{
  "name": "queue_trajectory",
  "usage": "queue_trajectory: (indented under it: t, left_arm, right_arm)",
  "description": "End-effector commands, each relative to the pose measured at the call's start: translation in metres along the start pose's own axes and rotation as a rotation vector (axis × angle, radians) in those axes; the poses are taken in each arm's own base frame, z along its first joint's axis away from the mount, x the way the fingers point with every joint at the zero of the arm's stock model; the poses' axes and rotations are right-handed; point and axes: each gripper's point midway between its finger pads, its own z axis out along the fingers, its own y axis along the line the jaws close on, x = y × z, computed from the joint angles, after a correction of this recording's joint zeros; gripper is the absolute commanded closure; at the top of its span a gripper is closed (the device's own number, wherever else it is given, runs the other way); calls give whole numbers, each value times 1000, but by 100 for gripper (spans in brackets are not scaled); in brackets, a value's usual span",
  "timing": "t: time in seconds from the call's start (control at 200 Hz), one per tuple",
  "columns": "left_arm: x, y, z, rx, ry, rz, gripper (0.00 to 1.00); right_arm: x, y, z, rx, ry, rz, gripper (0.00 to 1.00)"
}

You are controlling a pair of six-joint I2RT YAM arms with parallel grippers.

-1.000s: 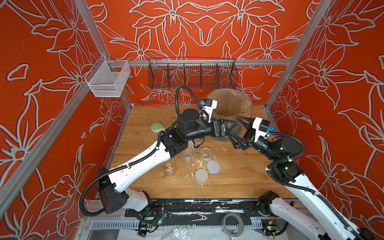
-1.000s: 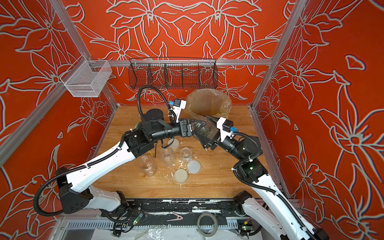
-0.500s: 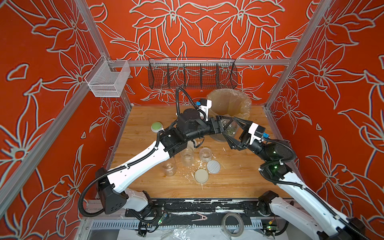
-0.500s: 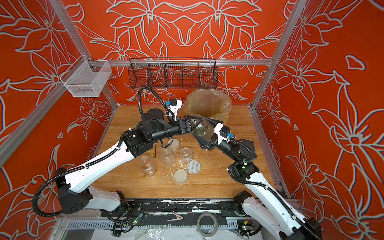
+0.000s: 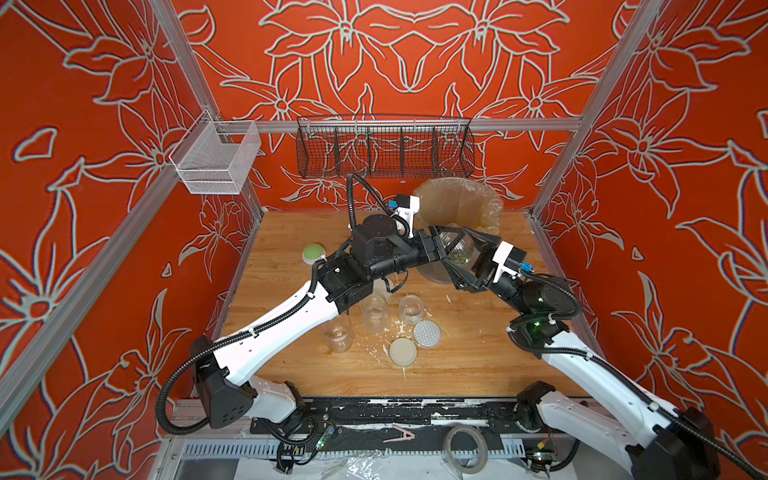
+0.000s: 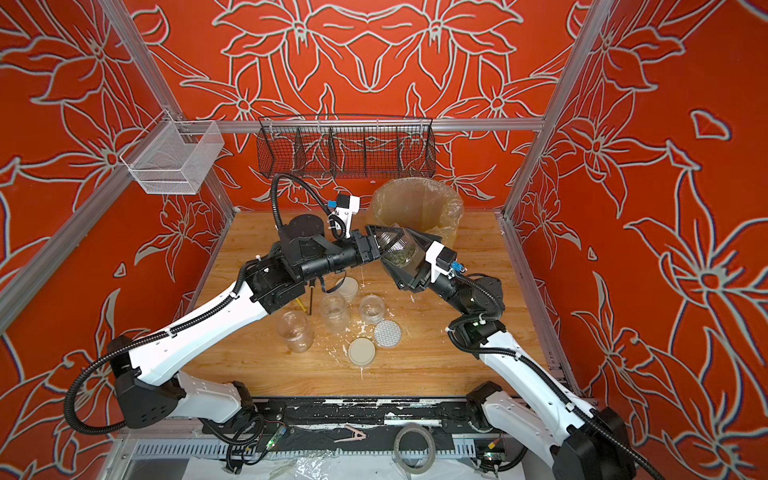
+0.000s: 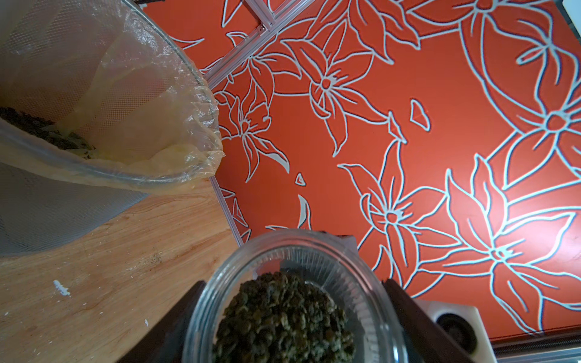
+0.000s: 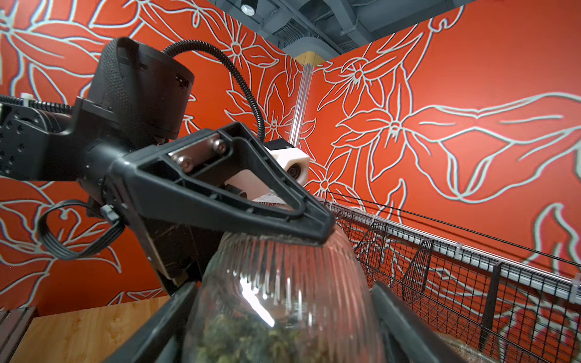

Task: Empty moldy tea leaves from jars
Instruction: Adjust the jar.

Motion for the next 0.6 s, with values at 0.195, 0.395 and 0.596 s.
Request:
queue_trajectory:
  t: [0.195, 0.395, 0.596]
  left_arm:
    - [-11, -47, -14, 148, -23, -5, 99]
    - [-11, -46, -11, 150, -15, -9, 99]
    - [-16, -44, -9, 131, -46, 42, 20]
  right_arm:
    - [-21, 4, 8, -36, -62, -32, 16]
    - [-24, 1, 9, -26, -69, -29, 35]
    - [-42, -4, 11, -1, -118, -23, 61]
